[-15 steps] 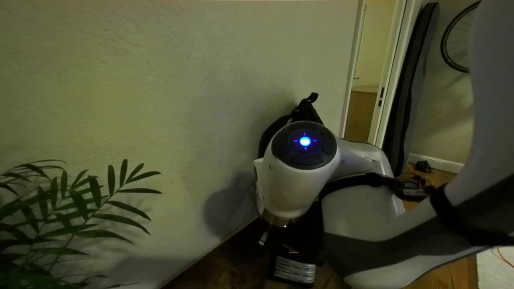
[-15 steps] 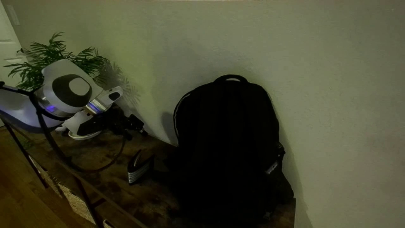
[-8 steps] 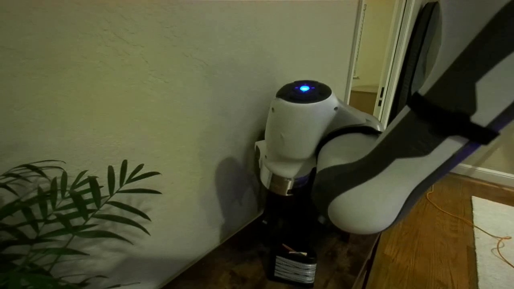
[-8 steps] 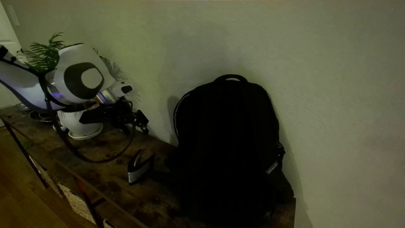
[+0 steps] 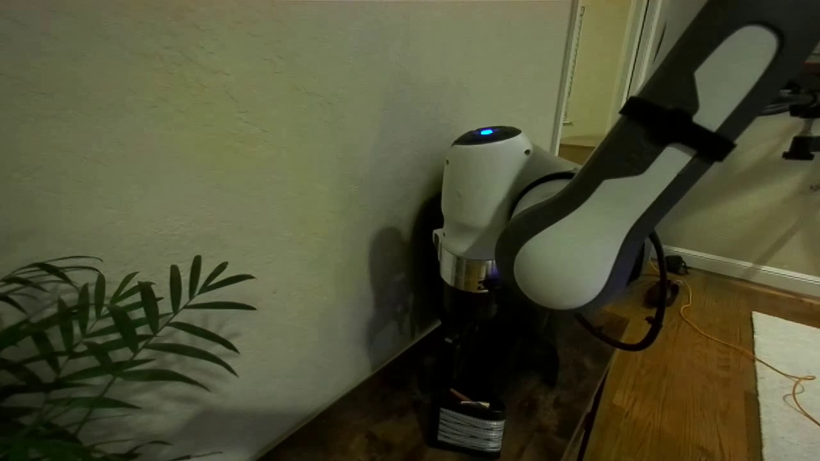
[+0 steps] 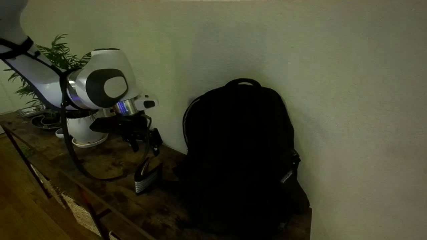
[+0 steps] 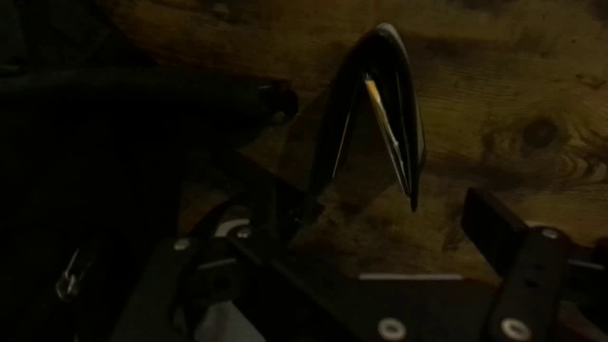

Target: Pick up the wallet and put it in the bag

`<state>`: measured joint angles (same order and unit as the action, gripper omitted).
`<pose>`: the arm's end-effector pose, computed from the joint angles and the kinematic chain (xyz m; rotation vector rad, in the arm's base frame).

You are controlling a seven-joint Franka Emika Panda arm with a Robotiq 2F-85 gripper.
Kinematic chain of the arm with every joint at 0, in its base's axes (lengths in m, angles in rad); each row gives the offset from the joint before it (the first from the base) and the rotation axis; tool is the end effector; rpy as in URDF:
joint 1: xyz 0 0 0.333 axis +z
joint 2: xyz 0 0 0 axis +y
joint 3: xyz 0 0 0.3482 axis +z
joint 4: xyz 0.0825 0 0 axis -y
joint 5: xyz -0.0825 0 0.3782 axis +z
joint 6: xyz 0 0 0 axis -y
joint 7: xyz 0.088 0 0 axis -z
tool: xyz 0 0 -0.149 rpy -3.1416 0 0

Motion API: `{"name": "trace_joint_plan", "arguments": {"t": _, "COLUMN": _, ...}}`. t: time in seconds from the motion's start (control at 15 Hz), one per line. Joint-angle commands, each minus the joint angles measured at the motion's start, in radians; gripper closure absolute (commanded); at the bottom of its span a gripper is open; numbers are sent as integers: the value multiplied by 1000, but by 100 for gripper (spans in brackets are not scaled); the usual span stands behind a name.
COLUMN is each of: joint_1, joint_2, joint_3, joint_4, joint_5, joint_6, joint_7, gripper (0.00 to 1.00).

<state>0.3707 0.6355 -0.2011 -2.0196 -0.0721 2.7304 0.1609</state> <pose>0.6149 0.1071 0.1338 2.9993 0.1759 0.1615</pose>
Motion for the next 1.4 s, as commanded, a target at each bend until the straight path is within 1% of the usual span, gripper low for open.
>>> {"name": "trace_joint_plan", "arguments": {"t": 0.0, "joint_1": -113, "joint_2": -30, "joint_3": 107, "joint_4": -26, "joint_5": 9, "joint_6": -49, "joint_7": -23, "gripper": 0}}
{"name": "trace_joint_plan", "arguments": {"t": 0.2, "joint_1": -174, "joint_2": -17, "joint_3": 162, "joint_4": -28, "joint_5": 25, "joint_6": -50, "joint_7": -36, "gripper": 0}}
{"name": "trace_joint_plan", "arguments": {"t": 0.47, "joint_1": -221, "joint_2": 3, "joint_3": 201, "joint_4": -18, "joint_5": 34, "joint_6": -52, "joint_7": -47, "gripper": 0}}
{"name": "trace_joint_plan", "arguments": {"t": 0.73, "joint_1": -241, "joint_2": 41, "joint_3": 214, "joint_4": 4, "joint_5": 33, "joint_6": -53, "joint_7": -62, "gripper": 0}}
{"name": "trace_joint_plan", "arguments": {"t": 1.33, "joint_1": -246, "joint_2": 110, "joint_3": 219, "joint_4": 86, "joint_5": 24, "joint_6": -59, "joint_7": -95, "gripper": 0}}
